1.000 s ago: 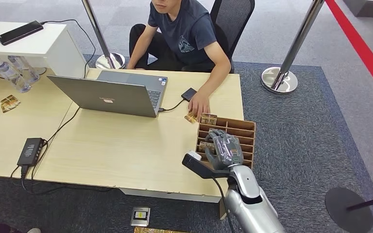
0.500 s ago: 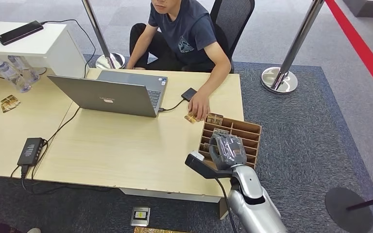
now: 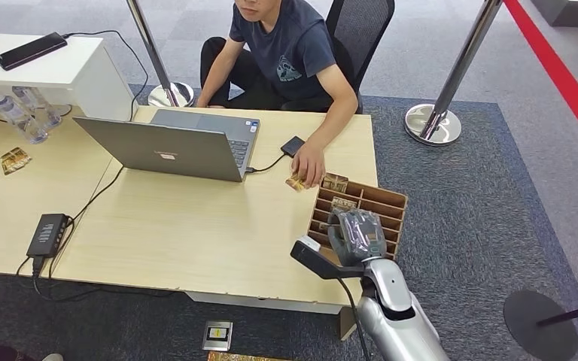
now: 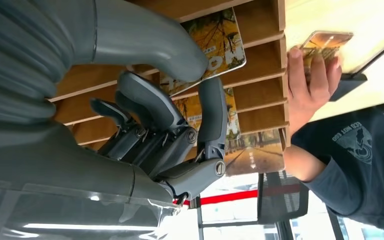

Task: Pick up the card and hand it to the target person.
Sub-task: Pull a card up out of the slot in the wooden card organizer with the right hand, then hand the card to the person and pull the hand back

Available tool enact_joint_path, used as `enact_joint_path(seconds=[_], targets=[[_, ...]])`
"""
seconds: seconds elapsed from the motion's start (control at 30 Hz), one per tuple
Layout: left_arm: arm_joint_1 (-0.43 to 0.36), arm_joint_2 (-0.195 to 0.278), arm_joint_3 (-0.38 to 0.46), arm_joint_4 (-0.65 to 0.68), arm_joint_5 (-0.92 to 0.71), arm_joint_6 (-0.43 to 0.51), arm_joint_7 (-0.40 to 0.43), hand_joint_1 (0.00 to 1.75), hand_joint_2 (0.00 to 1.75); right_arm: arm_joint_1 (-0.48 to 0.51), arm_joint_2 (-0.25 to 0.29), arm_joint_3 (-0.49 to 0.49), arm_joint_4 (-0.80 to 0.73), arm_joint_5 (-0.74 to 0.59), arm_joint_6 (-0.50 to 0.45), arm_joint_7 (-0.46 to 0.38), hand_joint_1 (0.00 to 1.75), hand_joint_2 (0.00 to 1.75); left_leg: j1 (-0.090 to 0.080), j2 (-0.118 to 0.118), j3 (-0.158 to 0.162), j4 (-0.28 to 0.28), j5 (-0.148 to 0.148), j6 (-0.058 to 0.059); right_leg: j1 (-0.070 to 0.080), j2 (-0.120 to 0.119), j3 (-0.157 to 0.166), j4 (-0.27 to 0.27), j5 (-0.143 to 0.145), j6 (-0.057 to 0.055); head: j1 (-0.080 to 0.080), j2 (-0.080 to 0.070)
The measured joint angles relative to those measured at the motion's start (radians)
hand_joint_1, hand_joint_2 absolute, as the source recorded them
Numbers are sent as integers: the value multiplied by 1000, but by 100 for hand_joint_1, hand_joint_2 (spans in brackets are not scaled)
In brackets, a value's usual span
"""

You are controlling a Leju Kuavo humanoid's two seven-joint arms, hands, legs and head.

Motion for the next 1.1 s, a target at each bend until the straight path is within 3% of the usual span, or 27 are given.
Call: enact_joint_path(seconds=[0.17, 0.4, 0.53, 0.7, 1.1], targets=[[-2, -2, 6, 0, 3, 1, 0, 0, 0, 13, -45, 4, -154, -15, -23, -28, 175, 175, 0, 0, -1, 1, 0, 0, 0, 0, -1, 1, 0, 0, 0, 0], [-3, -3, 12, 1, 9, 4, -4, 0, 0, -25, -51, 9, -178, -26, -46, -42, 175, 175, 0, 1, -2, 1, 0, 0, 0, 1, -2, 1, 0, 0, 0, 0], [-6, -1, 10, 2, 6, 3, -5, 0, 0, -96, -40, 11, -179, -34, -38, -43, 175, 175, 0, 3, -3, 1, 0, 0, 0, 3, -4, 2, 0, 0, 0, 0], [-12, 3, -6, 3, -13, 1, 3, 0, 0, -250, 40, 14, -56, -92, -11, -57, 175, 175, 0, 6, -3, 2, 0, 0, 0, 5, -5, 3, 1, 0, 0, 0], [-20, 6, -24, 3, -37, 1, 22, 0, 0, -479, 189, 7, 351, -142, 20, -75, 175, 175, 0, 5, -2, 1, 0, 0, 0, 4, -4, 3, 1, -1, 0, 0]])
